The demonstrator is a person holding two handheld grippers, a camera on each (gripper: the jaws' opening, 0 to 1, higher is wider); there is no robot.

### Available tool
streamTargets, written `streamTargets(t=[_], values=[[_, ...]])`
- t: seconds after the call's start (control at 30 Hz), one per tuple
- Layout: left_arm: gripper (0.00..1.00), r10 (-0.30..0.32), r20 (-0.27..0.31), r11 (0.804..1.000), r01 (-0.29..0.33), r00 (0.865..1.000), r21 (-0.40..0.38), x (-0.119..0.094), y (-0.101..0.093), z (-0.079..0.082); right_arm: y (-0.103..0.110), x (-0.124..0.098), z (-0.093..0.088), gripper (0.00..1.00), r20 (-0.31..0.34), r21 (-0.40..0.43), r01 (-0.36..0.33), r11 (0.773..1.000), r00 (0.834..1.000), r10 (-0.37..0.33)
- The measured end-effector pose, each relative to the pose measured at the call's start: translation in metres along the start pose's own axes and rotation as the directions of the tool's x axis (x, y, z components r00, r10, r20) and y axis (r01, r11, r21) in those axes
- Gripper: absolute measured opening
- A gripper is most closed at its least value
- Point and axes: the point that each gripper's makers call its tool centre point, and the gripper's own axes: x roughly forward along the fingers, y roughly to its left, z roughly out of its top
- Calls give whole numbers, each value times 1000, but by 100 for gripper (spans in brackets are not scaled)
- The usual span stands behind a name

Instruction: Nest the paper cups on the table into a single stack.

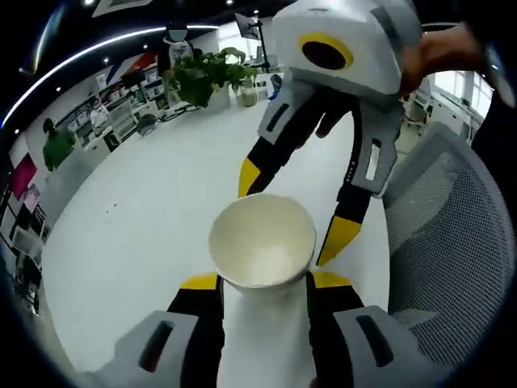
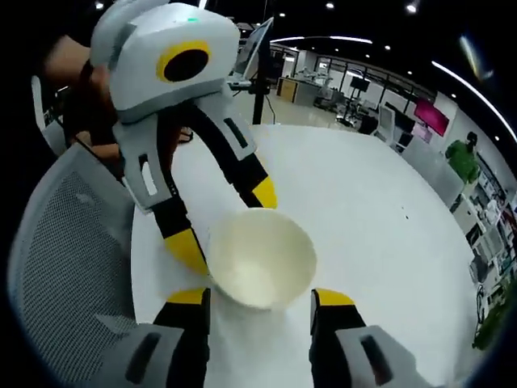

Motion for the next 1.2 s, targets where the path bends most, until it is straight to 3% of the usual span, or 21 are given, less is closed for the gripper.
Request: streamTargets(t=[0.17, 0.37, 0.7, 0.9, 1.2], values=[[36, 1, -11, 1000, -1, 1000, -10, 0, 11, -2, -7, 5, 3, 41, -16, -19, -22, 1000, 1000, 21], [36, 19, -13, 999, -19, 1000, -37, -3, 37, -5, -28, 18, 19, 41, -10, -54, -29, 998, 1000, 29], [36, 57, -26, 997, -58, 998, -56, 4, 101, -10, -75, 44, 44, 41, -3, -83, -19, 996, 1000, 18], [36, 58, -29, 995, -60, 998, -76, 8, 118, -14, -86, 52, 48, 41, -9, -92, -29, 995, 1000, 28], [36, 44, -46, 994, -49, 998, -103, 11, 112, -18, -87, 59, 45, 42, -5, -56, -43, 997, 999, 43]])
